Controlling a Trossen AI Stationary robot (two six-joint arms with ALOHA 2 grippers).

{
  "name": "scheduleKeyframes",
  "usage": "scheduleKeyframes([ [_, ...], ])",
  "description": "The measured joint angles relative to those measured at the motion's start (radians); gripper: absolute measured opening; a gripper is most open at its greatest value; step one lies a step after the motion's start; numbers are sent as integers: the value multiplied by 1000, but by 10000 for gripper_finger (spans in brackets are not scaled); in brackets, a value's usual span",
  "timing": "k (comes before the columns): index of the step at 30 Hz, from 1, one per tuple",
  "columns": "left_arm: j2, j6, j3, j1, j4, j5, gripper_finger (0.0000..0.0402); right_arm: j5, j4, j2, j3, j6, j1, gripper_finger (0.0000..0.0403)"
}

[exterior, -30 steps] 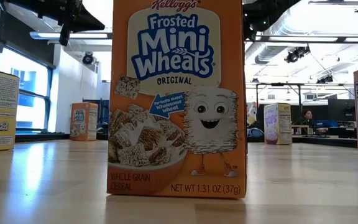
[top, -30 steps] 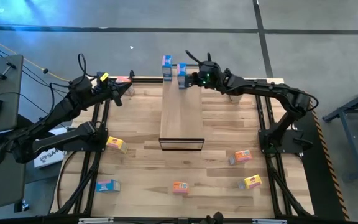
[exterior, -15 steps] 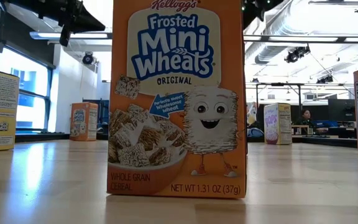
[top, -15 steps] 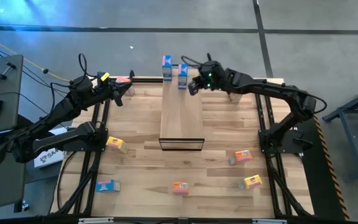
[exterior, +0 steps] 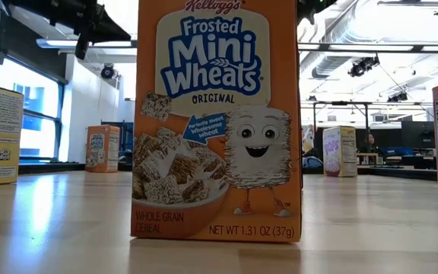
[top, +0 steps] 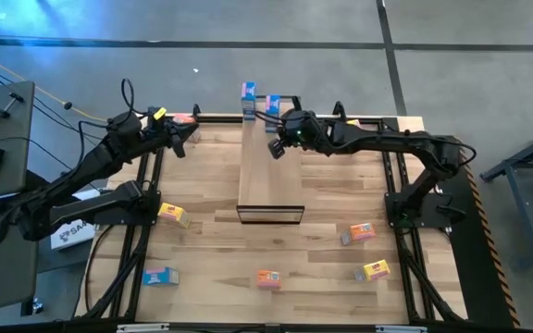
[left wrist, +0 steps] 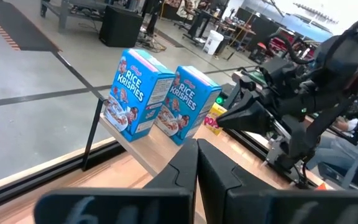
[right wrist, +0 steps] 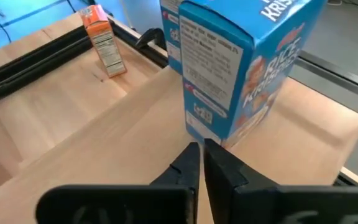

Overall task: Stack cereal on shelf
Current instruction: Put the right blue cereal box on the shelf aligned with the blue cereal box

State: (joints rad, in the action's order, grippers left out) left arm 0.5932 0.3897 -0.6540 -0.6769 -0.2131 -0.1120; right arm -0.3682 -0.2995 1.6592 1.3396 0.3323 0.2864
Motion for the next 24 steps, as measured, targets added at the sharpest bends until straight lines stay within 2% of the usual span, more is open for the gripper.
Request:
scheduleKeyframes([
  [4, 14, 0, 0, 0, 0, 0, 0, -21, 98, 27, 0, -29, 17, 13],
  [11, 15, 0, 0, 0, 0, 0, 0, 4, 197, 71, 0, -67, 72, 13],
  [18, 15, 0, 0, 0, 1, 0, 0, 95, 231, 83, 0, -82, 107, 13],
  [21, 15, 1, 0, 0, 1, 0, 0, 175, 222, 53, 0, -70, 106, 13],
  [24, 15, 2, 0, 0, 0, 0, 0, 175, 193, 4, 1, -46, 105, 13],
])
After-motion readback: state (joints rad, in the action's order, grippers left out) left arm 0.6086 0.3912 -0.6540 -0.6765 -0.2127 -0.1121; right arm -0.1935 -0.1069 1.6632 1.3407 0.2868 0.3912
